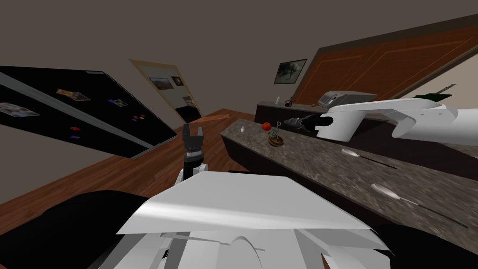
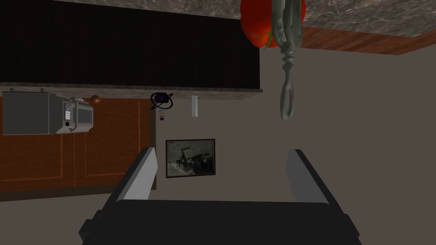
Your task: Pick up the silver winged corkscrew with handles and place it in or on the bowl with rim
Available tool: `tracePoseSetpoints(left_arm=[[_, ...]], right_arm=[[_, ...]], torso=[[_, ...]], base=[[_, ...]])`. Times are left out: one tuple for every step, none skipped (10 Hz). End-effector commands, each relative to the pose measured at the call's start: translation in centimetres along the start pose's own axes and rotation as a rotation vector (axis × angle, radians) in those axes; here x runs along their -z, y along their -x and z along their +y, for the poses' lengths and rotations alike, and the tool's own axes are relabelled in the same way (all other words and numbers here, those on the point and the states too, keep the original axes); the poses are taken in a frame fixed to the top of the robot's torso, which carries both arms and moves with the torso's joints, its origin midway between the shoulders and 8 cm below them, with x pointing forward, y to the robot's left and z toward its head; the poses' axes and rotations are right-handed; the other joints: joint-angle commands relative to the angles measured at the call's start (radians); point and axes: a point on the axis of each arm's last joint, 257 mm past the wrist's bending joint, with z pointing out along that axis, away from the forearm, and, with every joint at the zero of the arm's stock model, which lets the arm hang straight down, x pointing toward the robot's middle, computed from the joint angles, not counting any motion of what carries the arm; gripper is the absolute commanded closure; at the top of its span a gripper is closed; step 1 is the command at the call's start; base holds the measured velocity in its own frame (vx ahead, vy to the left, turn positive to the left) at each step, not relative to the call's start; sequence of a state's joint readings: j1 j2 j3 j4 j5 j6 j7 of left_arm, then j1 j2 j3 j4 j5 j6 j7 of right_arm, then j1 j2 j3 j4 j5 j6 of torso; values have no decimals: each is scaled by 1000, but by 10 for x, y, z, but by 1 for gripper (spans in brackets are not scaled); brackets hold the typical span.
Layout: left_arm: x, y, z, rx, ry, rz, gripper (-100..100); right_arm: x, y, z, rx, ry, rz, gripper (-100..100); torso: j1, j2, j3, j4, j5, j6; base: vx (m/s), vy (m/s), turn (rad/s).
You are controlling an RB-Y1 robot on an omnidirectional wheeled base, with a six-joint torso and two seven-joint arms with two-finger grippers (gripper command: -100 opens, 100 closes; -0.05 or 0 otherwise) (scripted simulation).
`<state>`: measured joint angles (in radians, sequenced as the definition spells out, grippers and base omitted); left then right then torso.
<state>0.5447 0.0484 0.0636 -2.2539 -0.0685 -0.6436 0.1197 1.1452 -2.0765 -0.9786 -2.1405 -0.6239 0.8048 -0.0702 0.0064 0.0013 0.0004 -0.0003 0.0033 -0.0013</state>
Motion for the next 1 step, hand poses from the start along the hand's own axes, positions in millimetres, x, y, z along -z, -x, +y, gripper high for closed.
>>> tracePoseSetpoints(left_arm=[[0, 0, 0, 0, 0, 0, 0]], right_arm=[[0, 0, 0, 0, 0, 0, 0]], torso=[[0, 0, 0, 0, 0, 0]], base=[[0, 0, 0]])
